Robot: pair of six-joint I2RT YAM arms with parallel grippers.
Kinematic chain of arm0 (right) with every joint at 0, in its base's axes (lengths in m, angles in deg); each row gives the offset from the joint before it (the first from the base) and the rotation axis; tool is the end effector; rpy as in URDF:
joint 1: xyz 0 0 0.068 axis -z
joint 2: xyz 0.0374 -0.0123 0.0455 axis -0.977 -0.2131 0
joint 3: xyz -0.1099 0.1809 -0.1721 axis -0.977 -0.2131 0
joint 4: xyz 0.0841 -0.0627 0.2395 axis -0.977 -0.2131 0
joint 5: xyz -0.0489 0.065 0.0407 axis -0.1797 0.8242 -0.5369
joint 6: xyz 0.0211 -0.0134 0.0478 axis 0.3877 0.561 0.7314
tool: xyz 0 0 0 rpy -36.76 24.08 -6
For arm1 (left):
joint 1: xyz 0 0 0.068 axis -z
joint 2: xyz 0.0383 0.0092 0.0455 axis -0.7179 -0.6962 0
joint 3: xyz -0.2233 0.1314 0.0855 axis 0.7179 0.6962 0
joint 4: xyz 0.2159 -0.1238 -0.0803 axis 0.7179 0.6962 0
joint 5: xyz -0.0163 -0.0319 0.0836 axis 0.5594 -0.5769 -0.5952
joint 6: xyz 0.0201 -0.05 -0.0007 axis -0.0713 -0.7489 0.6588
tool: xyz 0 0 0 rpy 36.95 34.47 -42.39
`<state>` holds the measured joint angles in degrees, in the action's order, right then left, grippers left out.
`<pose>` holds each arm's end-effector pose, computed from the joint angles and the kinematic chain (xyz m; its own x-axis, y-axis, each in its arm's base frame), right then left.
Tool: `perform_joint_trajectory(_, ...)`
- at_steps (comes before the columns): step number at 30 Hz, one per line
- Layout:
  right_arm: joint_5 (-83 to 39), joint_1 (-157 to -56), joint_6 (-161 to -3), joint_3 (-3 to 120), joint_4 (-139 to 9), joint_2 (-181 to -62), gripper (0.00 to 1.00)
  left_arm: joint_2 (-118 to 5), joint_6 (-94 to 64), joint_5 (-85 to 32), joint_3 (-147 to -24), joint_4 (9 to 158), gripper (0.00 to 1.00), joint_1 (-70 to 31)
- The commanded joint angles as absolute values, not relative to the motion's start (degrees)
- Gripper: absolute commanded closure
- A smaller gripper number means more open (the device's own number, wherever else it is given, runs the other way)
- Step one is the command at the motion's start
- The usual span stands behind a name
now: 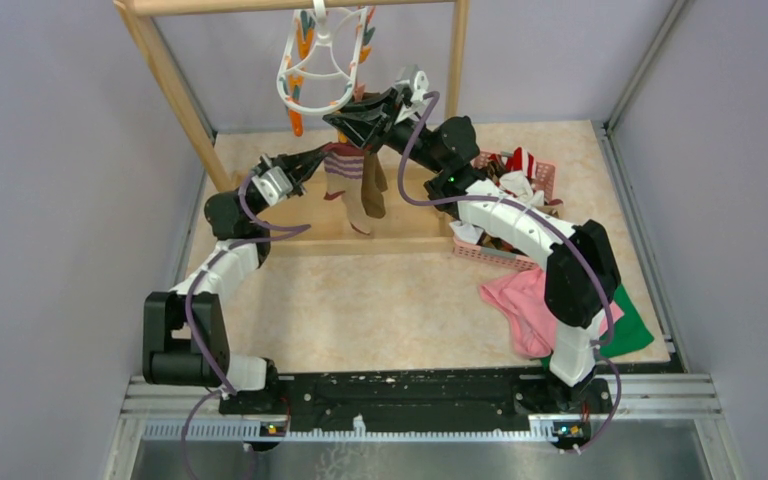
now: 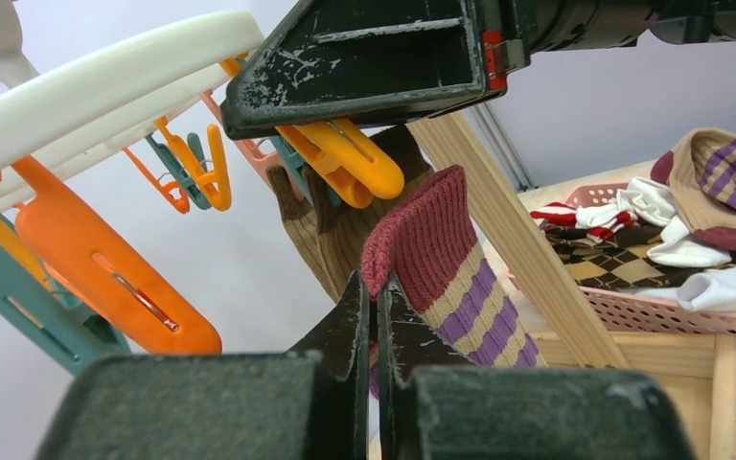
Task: Clip the socks to the hanger
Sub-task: Open the clamp at the hanger, then clamp the sock onto the hanger.
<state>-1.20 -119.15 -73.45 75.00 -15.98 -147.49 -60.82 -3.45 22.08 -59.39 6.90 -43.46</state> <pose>0.3153 0.3013 0.4216 0.1733 0.4608 -0.8704 -0.9583 0.2828 -0.0411 0.2744 -0.0415 0.3532 0.7088 -0.0294 -0.7048 0.6133 0.5192 0.5952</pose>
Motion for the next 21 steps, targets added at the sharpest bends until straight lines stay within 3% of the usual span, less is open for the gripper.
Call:
perform_joint_trajectory(1,0.9,-119.1,-72.6,76.9,-13.9,-145.8,1.00,-61.3,-5.6,20.6,-62.3,4.2,1.00,-43.0)
perform_joint_trajectory(21,0.9,-119.0,-73.1,77.1,-14.6,-146.1,1.00,-59.6,-8.3,13.6,-63.8,10.2,1.00,-40.8)
